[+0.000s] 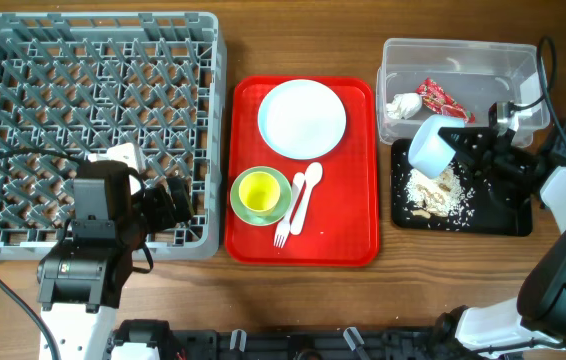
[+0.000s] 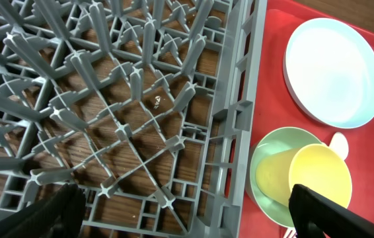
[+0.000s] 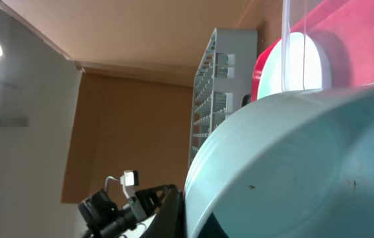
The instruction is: Sort waste into correct bins and load items into the dishwasher rack
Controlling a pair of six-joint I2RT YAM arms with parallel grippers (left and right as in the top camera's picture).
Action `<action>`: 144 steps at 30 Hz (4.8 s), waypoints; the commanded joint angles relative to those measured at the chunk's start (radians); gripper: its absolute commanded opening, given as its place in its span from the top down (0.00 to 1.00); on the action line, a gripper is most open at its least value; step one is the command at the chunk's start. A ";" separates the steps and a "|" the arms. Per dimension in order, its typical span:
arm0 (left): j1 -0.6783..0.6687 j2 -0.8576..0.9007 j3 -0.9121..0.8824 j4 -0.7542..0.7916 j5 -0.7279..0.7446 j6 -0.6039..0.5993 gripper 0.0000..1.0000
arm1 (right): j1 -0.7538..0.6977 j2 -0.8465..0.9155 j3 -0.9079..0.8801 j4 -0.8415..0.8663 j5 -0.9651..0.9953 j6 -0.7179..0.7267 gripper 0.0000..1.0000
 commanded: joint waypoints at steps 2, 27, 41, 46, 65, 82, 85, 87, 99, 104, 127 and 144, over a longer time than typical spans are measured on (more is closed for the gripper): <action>0.006 -0.002 0.017 0.003 0.001 0.014 0.00 | -0.002 0.010 0.002 0.018 -0.011 0.079 0.96; 0.006 -0.002 0.017 0.017 0.001 0.014 0.00 | 0.822 -0.267 0.280 -0.134 1.317 -0.257 0.96; 0.006 -0.002 0.017 0.008 0.001 0.013 0.00 | 1.027 0.177 0.280 0.228 1.341 -0.351 0.92; 0.006 -0.002 0.017 0.008 0.001 0.014 0.00 | 1.027 0.157 0.280 0.159 1.341 -0.321 0.64; 0.006 -0.002 0.017 0.011 0.001 0.014 0.00 | 1.184 0.098 0.317 -0.227 1.357 0.196 0.75; 0.006 0.041 0.016 0.135 0.426 -0.050 0.00 | 0.793 -0.218 0.396 -0.303 1.019 0.168 0.96; 0.002 0.113 0.016 0.278 0.653 -0.105 0.00 | 0.725 -0.191 0.395 -0.294 0.663 0.106 0.96; -0.007 0.179 0.016 0.449 0.866 -0.105 0.00 | 0.726 -0.174 0.395 -0.277 0.505 0.063 0.96; -0.166 0.301 0.016 0.995 1.109 -0.258 0.00 | 0.737 -0.129 0.395 -0.175 0.117 0.042 0.96; -0.192 0.301 0.016 1.061 1.109 -0.284 0.05 | 0.737 -0.129 0.395 -0.175 0.117 0.042 0.96; -0.217 0.301 0.016 0.784 0.732 -0.061 0.71 | 0.738 -0.129 0.395 -0.188 0.456 0.046 0.85; 0.241 0.107 0.091 0.095 0.092 -0.032 0.96 | 0.554 -0.302 0.439 -0.711 1.312 -0.076 0.86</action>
